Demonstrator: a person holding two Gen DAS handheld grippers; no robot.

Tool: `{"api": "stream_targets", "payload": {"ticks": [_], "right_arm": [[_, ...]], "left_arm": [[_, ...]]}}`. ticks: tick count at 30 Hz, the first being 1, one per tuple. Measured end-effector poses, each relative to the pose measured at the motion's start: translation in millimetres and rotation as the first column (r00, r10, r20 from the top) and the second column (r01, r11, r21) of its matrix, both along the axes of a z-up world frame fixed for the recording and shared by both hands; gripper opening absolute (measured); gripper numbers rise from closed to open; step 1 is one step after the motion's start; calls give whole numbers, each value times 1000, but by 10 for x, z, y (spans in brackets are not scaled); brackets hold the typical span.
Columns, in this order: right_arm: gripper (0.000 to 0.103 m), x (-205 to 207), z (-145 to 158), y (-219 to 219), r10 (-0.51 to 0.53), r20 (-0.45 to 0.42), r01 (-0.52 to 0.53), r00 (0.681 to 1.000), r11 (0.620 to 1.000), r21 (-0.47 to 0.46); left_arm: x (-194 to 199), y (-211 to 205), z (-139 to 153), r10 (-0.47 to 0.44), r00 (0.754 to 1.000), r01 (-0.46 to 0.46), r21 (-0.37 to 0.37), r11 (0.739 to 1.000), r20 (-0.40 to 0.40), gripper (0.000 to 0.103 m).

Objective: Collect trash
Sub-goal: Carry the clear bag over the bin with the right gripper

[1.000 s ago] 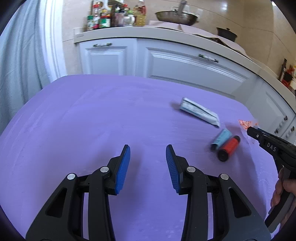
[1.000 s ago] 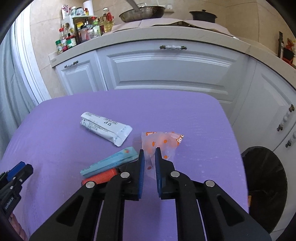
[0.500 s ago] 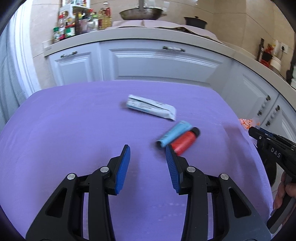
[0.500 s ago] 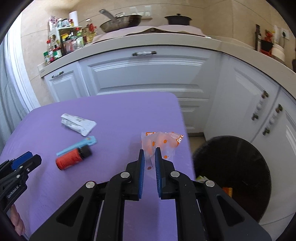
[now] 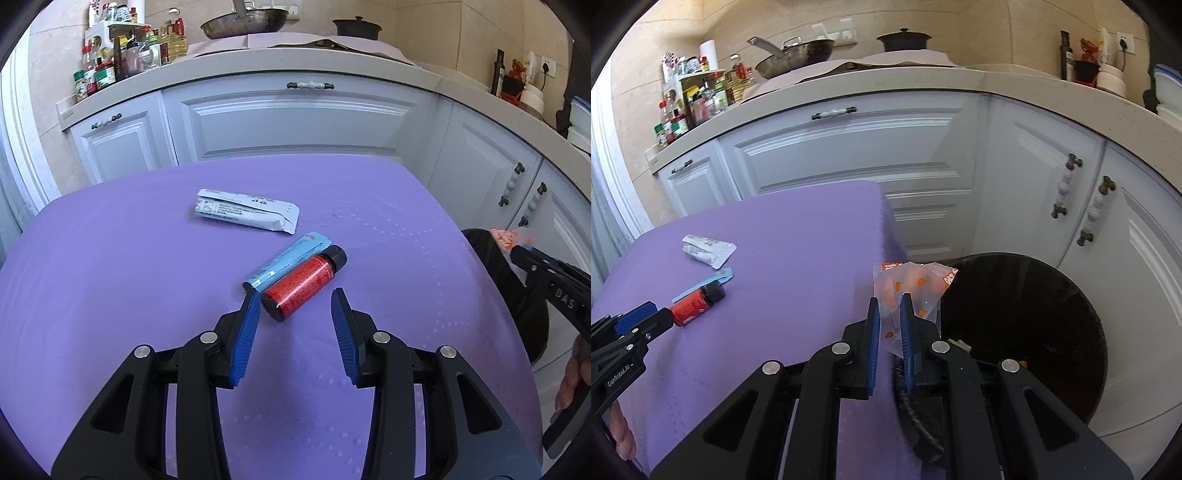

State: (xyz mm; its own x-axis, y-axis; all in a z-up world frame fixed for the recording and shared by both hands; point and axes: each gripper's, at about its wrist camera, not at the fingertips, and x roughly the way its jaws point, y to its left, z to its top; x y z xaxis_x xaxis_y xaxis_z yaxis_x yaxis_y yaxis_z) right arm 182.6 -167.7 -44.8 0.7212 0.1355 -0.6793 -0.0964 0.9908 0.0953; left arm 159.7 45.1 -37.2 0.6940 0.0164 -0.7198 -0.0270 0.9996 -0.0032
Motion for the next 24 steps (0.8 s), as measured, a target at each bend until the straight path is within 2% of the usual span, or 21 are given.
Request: {"api": "stream_targets", "payload": {"ticks": [6, 10, 15, 20, 24], "right_arm": [[12, -29, -25, -163, -20, 1, 20, 1000, 1000, 21], [12, -40, -48, -251, -29, -3, 29, 1000, 999, 32], [12, -46, -65, -311, -37, -4, 37, 999, 998, 42], [12, -47, -66, -342, -42, -3, 42, 999, 998, 52], [12, -52, -68, -352, -42, -3, 42, 999, 997, 57]], "left_arm": [[86, -73, -67, -9, 1000, 9, -2, 1000, -29, 39], [59, -167, -75, -45, 998, 44, -28, 999, -45, 38], [29, -220, -44, -54, 998, 53, -39, 998, -18, 38], [102, -201, -20, -62, 998, 58, -121, 991, -29, 38], [87, -207, 20, -38, 999, 38, -66, 997, 1, 38]]}}
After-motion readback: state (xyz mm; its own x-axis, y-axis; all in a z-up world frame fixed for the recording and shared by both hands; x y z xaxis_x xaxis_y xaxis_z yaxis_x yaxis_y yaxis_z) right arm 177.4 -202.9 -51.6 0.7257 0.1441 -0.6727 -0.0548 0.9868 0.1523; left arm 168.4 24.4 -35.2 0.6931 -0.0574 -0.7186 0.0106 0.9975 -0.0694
